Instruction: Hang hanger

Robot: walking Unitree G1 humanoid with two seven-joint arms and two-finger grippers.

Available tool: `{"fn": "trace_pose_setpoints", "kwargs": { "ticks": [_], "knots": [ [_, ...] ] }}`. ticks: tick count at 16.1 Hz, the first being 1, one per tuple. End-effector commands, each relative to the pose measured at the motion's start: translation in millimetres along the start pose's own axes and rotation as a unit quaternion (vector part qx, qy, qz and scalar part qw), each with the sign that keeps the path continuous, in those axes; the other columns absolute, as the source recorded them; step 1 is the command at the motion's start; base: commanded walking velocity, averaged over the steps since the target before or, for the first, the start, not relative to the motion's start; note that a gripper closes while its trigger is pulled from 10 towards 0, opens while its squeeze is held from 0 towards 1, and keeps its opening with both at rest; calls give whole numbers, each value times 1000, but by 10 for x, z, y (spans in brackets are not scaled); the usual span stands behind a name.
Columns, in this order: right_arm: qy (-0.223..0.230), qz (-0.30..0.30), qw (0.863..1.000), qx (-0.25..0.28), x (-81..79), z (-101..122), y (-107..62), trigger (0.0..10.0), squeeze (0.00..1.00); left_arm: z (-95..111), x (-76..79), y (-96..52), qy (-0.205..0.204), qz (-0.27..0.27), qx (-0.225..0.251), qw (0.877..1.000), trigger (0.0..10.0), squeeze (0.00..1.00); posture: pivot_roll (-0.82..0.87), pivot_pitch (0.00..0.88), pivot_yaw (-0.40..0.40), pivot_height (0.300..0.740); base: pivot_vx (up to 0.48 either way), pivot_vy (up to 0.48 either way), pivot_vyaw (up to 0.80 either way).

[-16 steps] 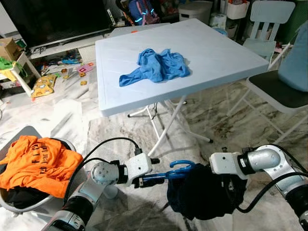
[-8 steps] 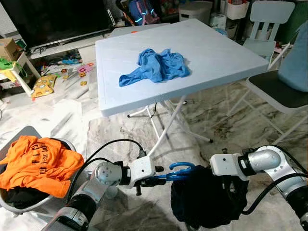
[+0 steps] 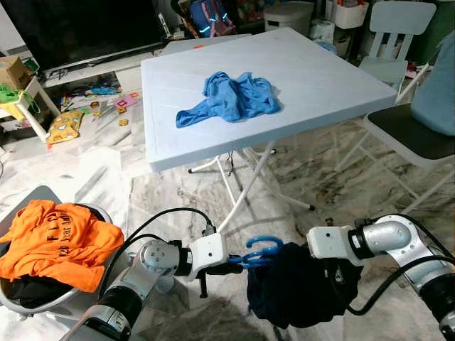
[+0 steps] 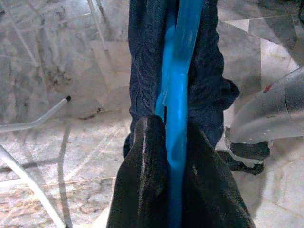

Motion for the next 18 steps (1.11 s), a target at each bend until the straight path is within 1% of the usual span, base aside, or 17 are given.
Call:
{"fn": "trace_pose_setpoints", "kwargs": {
  "ticks": [1, 4, 5, 6, 7, 8, 10, 11, 12, 14, 16, 18],
  "knots": [
    [-24, -26, 999, 17, 174, 118, 11, 10000, 0, 12, -69, -29, -9, 12, -1, 1000, 0, 0, -149, 0, 119, 740, 0, 0, 0],
    [-25, -38, 999, 21, 207, 137, 69, 10000, 12, 31, -78, -18, -17, 24, 15, 999, 0, 0, -145, 0, 114, 740, 0, 0, 0],
    [-23, -40, 999, 23, 213, 142, 84, 10000, 761, 29, -79, -20, -20, 27, 18, 999, 0, 0, -144, 0, 114, 740, 0, 0, 0],
    [-19, -40, 999, 24, 212, 143, 103, 10000, 1000, 34, -91, -24, -24, 36, 25, 999, 0, 0, -143, 0, 113, 740, 0, 0, 0],
    [-17, -42, 999, 23, 220, 137, 130, 10000, 1000, 44, -114, -33, -34, 51, 39, 997, 0, 0, -141, 0, 113, 740, 0, 0, 0],
    [-32, -58, 998, 3, 286, 97, 151, 10000, 1000, 27, -127, -40, -40, 66, 45, 996, 0, 0, -138, 0, 114, 740, 0, 0, 0],
    [-55, -75, 996, -18, 362, 68, 158, 10000, 1000, 28, -149, -51, -50, 83, 57, 994, 0, 0, -137, 0, 113, 740, 0, 0, 0],
    [-63, -96, 993, -13, 449, 114, 174, 10000, 1000, 33, -179, -63, -65, 105, 73, 990, 0, 0, -133, 0, 108, 740, 0, 0, 0],
    [-65, -102, 993, -12, 473, 127, 181, 10000, 1000, 33, -188, -66, -70, 111, 77, 988, 0, 0, -133, 0, 108, 740, 0, 0, 0],
    [-78, -100, 992, -24, 468, 103, 197, 10000, 1000, 10, -195, -73, -81, 125, 83, 985, 0, 0, -130, 0, 103, 740, 0, 0, 0],
    [-78, -105, 991, -30, 485, 83, 193, 10000, 1000, -13, -202, -91, -89, 135, 87, 983, 0, 0, -128, 0, 99, 740, 0, 0, 0],
    [-79, -119, 989, -38, 512, 44, 211, 10000, 1000, -12, -220, -130, -98, 148, 100, 979, 0, 0, -126, 0, 97, 740, 0, 0, 0]
  ]
}}
Point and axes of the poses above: a point about 5 cm out from each wrist's last joint towards the gripper, its own y axis pointing out of the wrist towards the gripper, its own z axis along the axis of the wrist's last joint, x = y × z, the point moved 6 cm from there along y, pointing out of the wrist towards the gripper, and after that the axes turned 13 degrees about -y, right-handed, at the moved point
